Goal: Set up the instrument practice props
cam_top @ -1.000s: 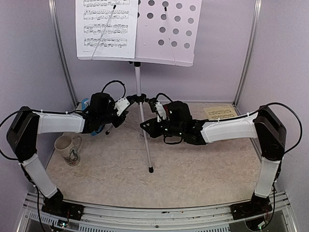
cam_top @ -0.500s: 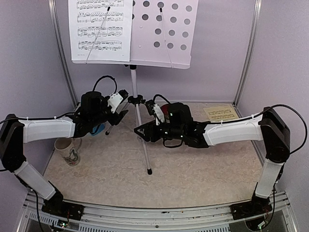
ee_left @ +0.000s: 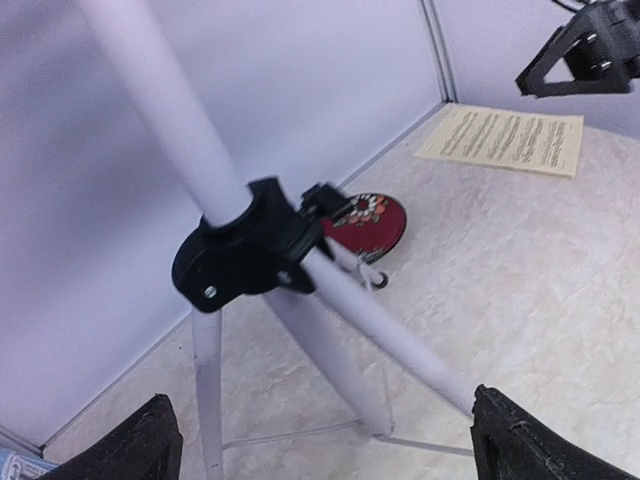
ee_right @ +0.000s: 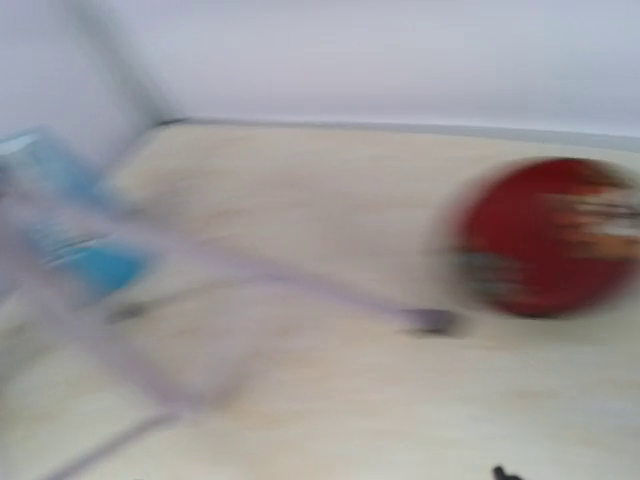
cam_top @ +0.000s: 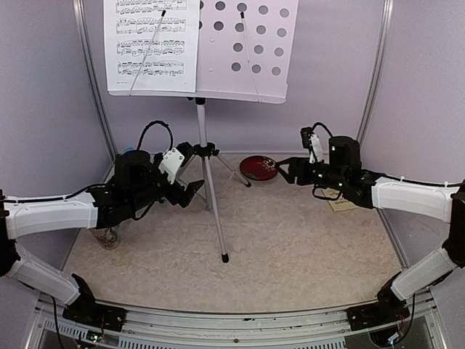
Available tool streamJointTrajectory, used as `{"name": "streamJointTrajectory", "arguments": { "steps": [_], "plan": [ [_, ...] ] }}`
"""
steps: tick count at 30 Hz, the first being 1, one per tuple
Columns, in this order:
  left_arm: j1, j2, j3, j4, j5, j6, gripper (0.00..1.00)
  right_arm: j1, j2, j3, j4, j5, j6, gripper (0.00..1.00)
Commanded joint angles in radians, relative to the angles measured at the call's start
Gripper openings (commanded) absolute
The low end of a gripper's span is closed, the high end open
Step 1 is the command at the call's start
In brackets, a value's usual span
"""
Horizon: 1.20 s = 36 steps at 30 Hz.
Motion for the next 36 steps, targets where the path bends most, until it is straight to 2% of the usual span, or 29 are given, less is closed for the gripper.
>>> {"name": "streamJointTrajectory", "arguments": {
  "steps": [1,5,9,14,22,31,36],
  "plan": [
    [-0.086,-0.060,0.002,-0.015,-0.051,-0.061,0.99,-0.209,-0.017,-0.019,-0.190,0.006,-0.055,0.72],
    [-0.149,-0.074,0.015,-0.026,-0.080,-0.071,0.99,-0.384,0.029,-0.053,-0.178,-0.067,-0.025,0.69],
    [-0.195,-0.071,0.025,-0.026,-0.098,-0.077,0.99,-0.452,0.156,0.003,-0.196,-0.079,0.016,0.70],
    [-0.246,-0.050,0.035,-0.026,-0.120,-0.085,0.99,-0.468,0.336,0.145,-0.275,-0.035,0.032,0.70],
    [-0.284,-0.048,0.043,-0.027,-0.150,-0.078,0.99,-0.481,0.483,0.237,-0.299,-0.017,0.086,0.73],
    [-0.286,-0.039,0.055,-0.028,-0.154,-0.068,0.99,-0.481,0.529,0.215,-0.312,-0.015,0.131,0.75],
    [-0.286,-0.030,0.067,-0.023,-0.152,-0.062,0.99,-0.478,0.526,0.172,-0.305,-0.074,0.171,0.75]
  ]
}}
